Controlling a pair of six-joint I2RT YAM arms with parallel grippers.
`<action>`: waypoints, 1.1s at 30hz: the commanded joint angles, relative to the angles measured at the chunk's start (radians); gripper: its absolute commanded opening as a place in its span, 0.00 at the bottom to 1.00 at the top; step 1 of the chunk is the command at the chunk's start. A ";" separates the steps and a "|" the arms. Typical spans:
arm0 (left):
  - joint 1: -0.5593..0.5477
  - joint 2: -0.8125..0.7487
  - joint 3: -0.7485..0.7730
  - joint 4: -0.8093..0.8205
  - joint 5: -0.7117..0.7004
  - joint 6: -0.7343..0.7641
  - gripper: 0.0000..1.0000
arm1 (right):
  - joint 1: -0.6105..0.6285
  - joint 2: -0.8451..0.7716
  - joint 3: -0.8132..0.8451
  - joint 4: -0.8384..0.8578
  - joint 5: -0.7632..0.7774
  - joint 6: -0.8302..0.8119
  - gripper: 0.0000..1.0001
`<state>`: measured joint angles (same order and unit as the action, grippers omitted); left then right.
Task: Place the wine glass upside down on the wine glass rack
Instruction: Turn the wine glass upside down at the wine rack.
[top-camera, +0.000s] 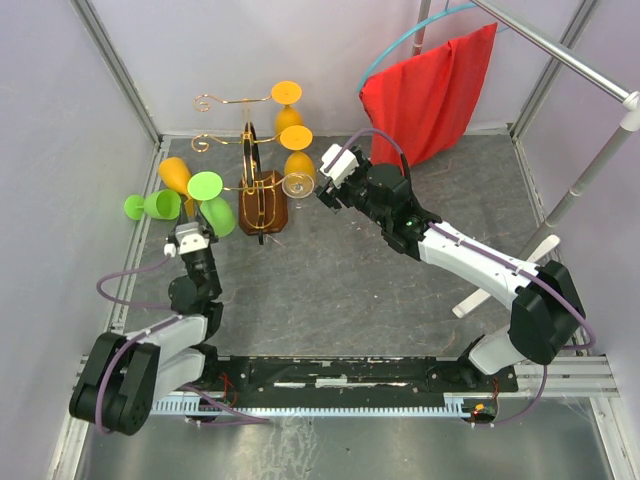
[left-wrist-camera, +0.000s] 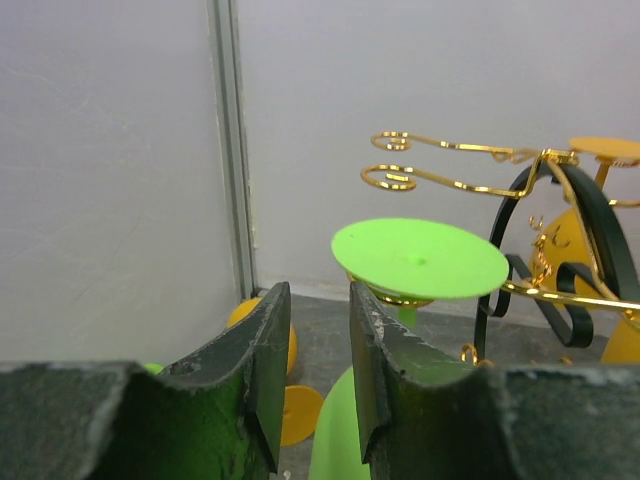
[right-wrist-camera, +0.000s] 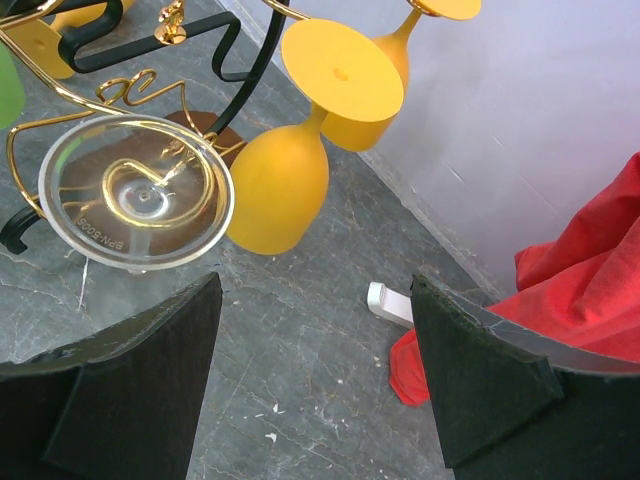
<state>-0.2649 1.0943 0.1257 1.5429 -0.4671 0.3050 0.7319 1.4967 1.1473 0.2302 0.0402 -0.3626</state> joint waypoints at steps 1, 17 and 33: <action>0.004 -0.102 -0.020 0.020 0.040 0.024 0.37 | -0.003 -0.034 0.000 0.040 -0.014 0.013 0.84; 0.003 -0.619 0.059 -0.686 0.089 -0.023 0.45 | -0.003 -0.024 0.092 -0.035 -0.072 0.050 0.83; 0.004 -0.380 0.577 -1.132 0.079 -0.122 0.65 | -0.003 0.062 0.487 -0.487 -0.099 0.166 0.84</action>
<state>-0.2649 0.6392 0.5953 0.5003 -0.3573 0.2241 0.7311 1.5291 1.5242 -0.1223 -0.0532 -0.2672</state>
